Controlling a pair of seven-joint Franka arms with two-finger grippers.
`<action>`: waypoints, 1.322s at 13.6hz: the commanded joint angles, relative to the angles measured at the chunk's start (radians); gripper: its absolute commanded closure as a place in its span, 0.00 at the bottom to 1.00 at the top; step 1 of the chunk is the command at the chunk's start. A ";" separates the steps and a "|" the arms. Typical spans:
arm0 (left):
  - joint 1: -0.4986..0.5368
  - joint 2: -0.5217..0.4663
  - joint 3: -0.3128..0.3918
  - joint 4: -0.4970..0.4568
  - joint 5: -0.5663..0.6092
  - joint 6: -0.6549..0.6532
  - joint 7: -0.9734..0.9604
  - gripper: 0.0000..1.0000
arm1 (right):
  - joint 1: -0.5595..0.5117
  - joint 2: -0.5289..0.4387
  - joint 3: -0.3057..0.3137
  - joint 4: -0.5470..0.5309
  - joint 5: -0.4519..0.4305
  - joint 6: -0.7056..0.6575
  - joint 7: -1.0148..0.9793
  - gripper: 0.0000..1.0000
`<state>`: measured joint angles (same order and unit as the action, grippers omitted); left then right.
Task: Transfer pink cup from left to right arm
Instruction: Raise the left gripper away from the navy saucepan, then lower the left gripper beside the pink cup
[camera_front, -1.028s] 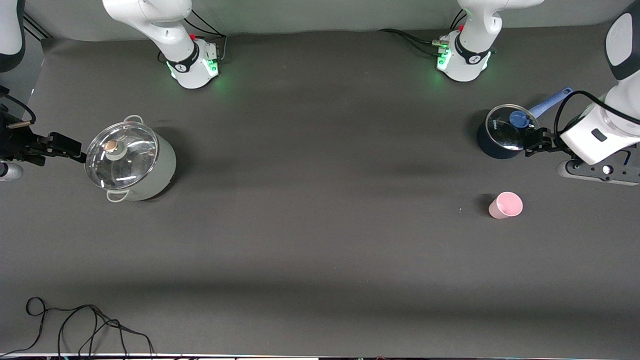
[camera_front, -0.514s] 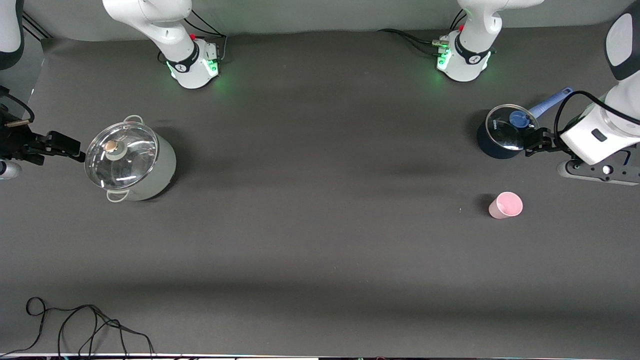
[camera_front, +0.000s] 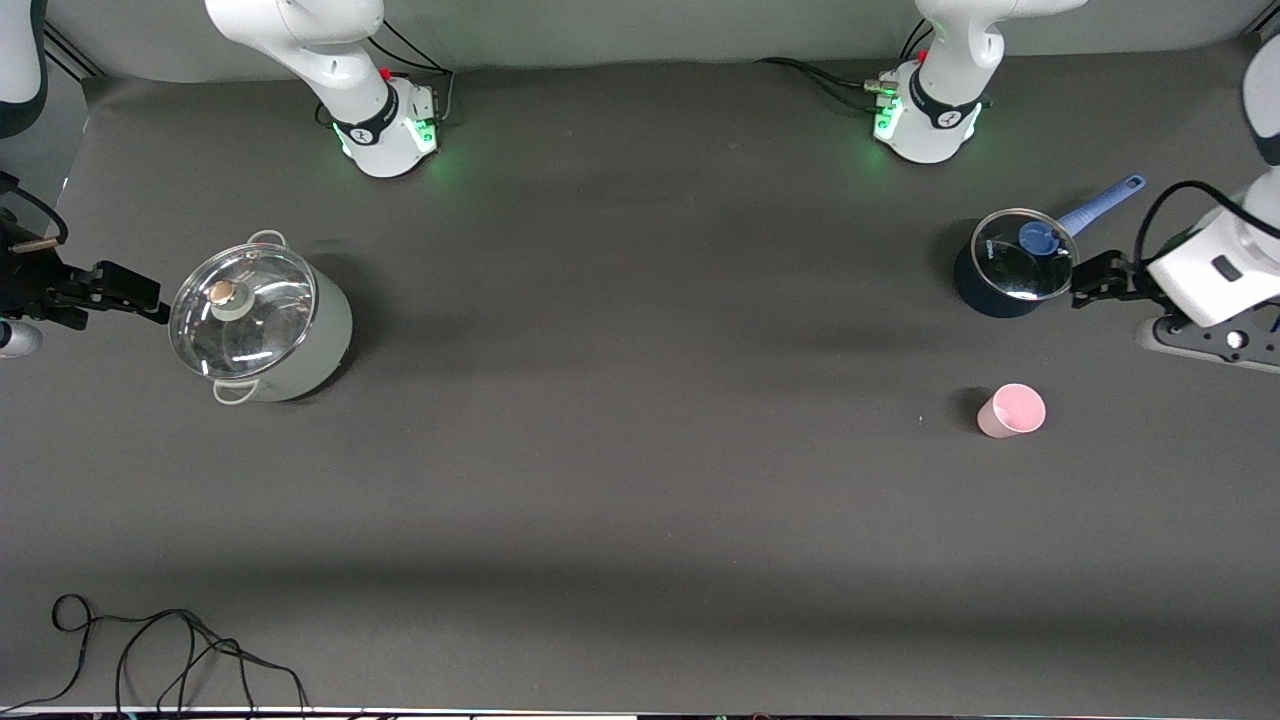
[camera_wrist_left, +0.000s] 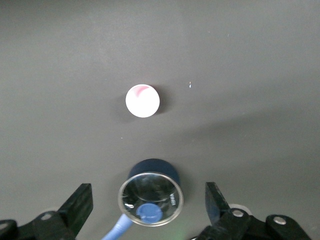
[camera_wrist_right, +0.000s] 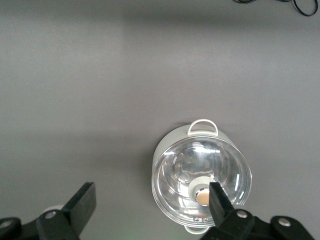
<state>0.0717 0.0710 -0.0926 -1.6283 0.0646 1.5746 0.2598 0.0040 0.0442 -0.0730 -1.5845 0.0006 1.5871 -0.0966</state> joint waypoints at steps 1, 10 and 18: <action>0.063 0.019 -0.001 0.010 -0.009 0.012 0.183 0.03 | 0.005 -0.017 -0.001 -0.005 -0.005 -0.013 0.021 0.00; 0.298 0.147 0.001 0.012 -0.262 0.196 0.956 0.05 | 0.005 -0.017 -0.002 -0.005 -0.004 -0.013 0.021 0.00; 0.447 0.326 0.001 0.018 -0.570 0.282 1.560 0.02 | 0.005 -0.017 -0.002 -0.005 -0.004 -0.012 0.021 0.00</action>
<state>0.4998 0.3618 -0.0826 -1.6265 -0.4377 1.8501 1.6977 0.0039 0.0438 -0.0731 -1.5844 0.0006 1.5870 -0.0957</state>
